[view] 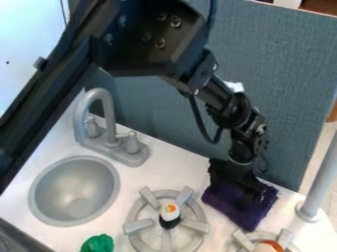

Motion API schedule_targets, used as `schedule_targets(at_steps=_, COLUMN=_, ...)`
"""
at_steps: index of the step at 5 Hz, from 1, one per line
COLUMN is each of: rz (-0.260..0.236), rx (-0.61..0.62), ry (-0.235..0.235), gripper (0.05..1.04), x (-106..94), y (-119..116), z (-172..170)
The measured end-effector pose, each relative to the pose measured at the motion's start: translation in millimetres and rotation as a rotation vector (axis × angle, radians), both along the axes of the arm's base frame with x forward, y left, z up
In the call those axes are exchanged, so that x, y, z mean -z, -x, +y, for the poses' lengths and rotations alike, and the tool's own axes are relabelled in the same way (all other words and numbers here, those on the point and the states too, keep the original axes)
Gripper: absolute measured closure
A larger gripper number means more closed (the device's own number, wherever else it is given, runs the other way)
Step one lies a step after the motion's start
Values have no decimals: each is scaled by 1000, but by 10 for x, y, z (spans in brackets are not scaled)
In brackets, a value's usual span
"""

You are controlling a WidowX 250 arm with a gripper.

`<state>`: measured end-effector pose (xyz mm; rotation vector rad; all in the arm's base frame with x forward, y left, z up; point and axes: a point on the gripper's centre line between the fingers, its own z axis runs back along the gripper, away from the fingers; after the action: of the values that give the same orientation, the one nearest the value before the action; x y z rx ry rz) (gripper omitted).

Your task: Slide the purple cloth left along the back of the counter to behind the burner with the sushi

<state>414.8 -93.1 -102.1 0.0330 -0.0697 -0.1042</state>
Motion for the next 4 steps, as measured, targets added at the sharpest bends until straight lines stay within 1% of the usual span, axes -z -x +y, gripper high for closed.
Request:
schedule_targets(at_steps=1, rz=-17, rx=-31, ry=-47, gripper=83, x=42, y=35, z=105)
schedule_targets(at_steps=3, rz=-58, rx=-106, ry=-86, gripper=83, x=17, y=3, z=400)
schedule_targets(at_steps=4, rz=-72, rx=-184, ry=-116, gripper=83, x=5, y=-41, z=672)
